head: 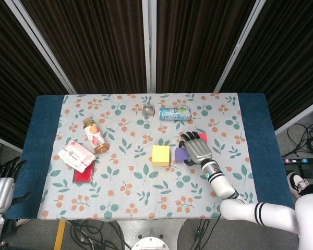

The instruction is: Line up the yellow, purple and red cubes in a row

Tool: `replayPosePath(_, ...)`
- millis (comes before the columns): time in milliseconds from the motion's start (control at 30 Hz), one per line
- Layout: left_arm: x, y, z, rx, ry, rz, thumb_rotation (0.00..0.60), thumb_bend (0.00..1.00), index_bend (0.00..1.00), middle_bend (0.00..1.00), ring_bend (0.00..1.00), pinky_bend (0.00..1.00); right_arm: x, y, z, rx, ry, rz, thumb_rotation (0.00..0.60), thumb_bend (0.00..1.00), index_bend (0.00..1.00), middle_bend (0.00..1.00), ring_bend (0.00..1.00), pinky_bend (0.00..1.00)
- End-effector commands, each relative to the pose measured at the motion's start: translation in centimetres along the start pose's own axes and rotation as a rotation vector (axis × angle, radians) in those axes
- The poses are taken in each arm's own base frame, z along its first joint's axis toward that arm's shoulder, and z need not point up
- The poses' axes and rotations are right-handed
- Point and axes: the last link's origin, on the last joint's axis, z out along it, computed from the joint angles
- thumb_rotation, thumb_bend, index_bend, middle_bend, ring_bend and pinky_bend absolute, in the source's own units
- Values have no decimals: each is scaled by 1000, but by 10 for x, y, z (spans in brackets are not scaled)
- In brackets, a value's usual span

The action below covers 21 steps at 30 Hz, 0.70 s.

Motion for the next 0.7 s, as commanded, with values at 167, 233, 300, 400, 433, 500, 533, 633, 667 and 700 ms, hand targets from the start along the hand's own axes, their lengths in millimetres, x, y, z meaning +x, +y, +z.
replayPosePath(167, -2, -2, -2, 6, -5, -5, 600, 92, 198, 185, 130, 166, -5, -6, 2, 0, -5, -11, 600, 196, 422, 98, 0, 0)
replayPosePath(233, -3, -3, -2, 6, -6, -5, 600, 92, 197, 185, 130, 166, -7, -7, 3, -1, -5, -13, 600, 195, 420, 98, 0, 0)
replayPosePath(300, -3, -3, -2, 5, -4, -5, 600, 92, 197, 185, 130, 166, -7, -8, 4, -2, -5, -9, 600, 195, 419, 98, 0, 0)
replayPosePath(400, -3, -3, -2, 7, -5, -6, 600, 92, 197, 185, 131, 166, -7, -10, 5, -2, -2, -5, 600, 195, 416, 98, 0, 0)
replayPosePath(433, -3, -3, -2, 7, -6, -5, 600, 92, 198, 185, 130, 166, -8, -11, 5, -2, -2, -3, 600, 195, 416, 98, 0, 0)
replayPosePath(500, -3, -3, -2, 6, -6, -5, 600, 92, 197, 185, 130, 166, -8, -13, 6, -2, -2, 1, 600, 195, 414, 98, 0, 0)
replayPosePath(533, -3, -3, -2, 5, -6, -5, 600, 92, 197, 185, 130, 166, -8, -13, 6, -1, -2, 2, 600, 196, 414, 98, 0, 0)
replayPosePath(633, -3, -4, -1, 5, -5, -6, 600, 92, 197, 185, 130, 166, -9, -16, 8, 0, -2, -1, 600, 195, 410, 98, 0, 0)
replayPosePath(667, -3, -4, -1, 5, -5, -6, 600, 91, 197, 185, 130, 166, -9, -17, 8, 1, -2, -3, 600, 195, 408, 98, 0, 0)
replayPosePath(700, -3, -4, -1, 5, -5, -7, 600, 91, 197, 185, 130, 166, -9, -17, 8, 1, -2, -4, 600, 195, 406, 98, 0, 0)
